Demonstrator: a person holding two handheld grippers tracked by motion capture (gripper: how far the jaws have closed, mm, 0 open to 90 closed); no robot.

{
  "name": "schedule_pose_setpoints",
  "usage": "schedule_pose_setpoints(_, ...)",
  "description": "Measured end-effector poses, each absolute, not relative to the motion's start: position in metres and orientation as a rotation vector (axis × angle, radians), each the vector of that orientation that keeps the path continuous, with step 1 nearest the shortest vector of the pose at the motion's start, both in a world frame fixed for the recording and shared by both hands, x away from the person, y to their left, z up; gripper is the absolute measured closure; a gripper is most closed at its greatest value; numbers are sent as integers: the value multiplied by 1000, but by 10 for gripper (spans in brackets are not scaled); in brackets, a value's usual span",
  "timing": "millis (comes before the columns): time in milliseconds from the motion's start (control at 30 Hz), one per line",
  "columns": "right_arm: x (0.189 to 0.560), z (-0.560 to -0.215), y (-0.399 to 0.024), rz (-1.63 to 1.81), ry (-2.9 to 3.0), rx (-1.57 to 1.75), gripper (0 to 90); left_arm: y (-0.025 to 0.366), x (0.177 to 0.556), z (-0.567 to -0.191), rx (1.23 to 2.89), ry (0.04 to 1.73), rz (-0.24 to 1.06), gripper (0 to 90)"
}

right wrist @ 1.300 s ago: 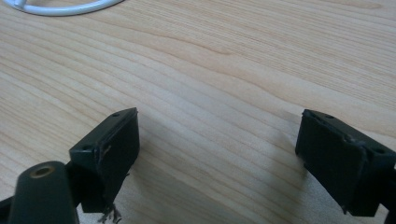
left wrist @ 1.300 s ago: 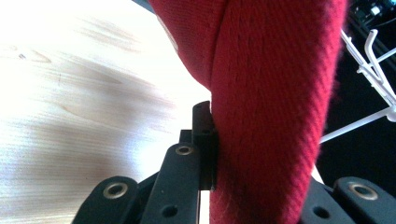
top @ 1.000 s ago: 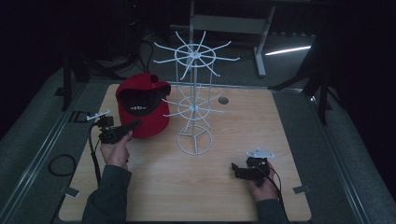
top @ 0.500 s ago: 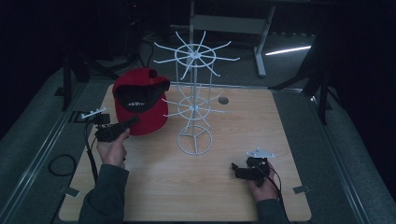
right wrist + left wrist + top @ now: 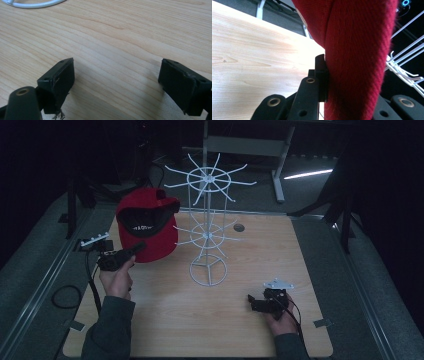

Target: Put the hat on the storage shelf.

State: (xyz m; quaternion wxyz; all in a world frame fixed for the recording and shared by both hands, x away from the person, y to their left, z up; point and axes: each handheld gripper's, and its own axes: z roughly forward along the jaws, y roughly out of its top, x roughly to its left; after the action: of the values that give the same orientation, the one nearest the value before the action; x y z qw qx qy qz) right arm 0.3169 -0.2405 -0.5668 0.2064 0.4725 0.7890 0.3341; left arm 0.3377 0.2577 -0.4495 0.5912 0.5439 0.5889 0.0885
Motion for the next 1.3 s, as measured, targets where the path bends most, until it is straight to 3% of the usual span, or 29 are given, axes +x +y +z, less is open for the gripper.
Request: schedule_pose_setpoints(1300, 317, -567, -240, 932, 2195, 1318, 134, 271, 324, -420, 1207, 1324, 307, 848)
